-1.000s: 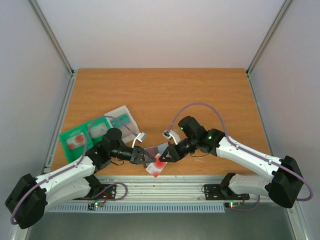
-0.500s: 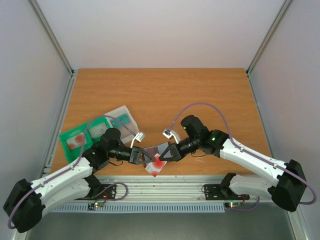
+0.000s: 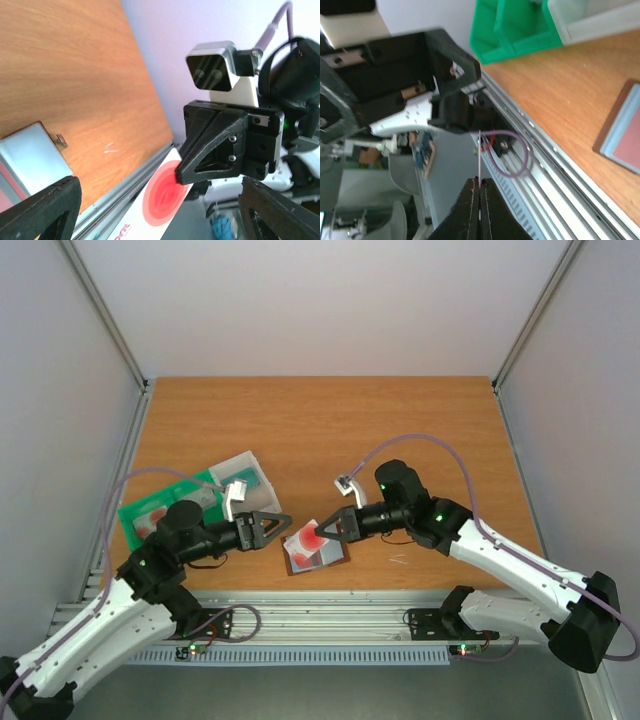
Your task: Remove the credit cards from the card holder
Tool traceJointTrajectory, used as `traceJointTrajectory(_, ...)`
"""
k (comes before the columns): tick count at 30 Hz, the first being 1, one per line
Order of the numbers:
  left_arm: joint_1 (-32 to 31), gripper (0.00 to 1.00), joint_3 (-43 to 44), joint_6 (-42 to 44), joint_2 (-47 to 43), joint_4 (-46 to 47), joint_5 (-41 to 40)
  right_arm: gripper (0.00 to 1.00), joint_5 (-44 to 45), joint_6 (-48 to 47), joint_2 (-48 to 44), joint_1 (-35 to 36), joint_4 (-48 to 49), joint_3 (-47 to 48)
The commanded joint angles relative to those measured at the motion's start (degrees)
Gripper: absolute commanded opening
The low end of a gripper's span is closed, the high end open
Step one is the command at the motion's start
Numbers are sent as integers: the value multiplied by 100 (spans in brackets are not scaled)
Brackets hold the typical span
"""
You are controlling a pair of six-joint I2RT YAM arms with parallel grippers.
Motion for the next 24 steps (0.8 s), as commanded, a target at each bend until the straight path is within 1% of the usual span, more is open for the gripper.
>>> traceJointTrajectory(1, -13, 88, -41, -461, -543, -173, -893, 1, 465, 1173, -160, -55, 1124, 127)
traceJointTrajectory(6, -13, 89, -298, -863, -939, 114, -938, 1, 590, 1907, -5, -64, 2334, 43)
traceJointTrajectory(9, -8, 87, -370, -1065, -1051, 209, -993, 1, 675, 2329, 78, -65, 2988, -26)
traceJointTrajectory(11, -14, 84, -449, -1202, -1095, 335, -1010, 1, 797, 2512, 71, -63, 3267, -75)
traceJointTrajectory(14, -10, 79, -520, -1330, -1097, 502, -1027, 1, 901, 2589, 97, -61, 3332, -49)
traceJointTrajectory(16, -13, 73, -539, -1384, -1067, 630, -1021, 1, 908, 2654, 151, -64, 3376, -52)
traceJointTrajectory(18, -12, 65, -555, -1448, -1007, 765, -999, 1, 897, 2749, 213, -64, 3462, -86)
traceJointTrajectory(24, -12, 47, -491, -1540, -804, 1157, -833, 1, 911, 2913, 293, -63, 3753, -254)
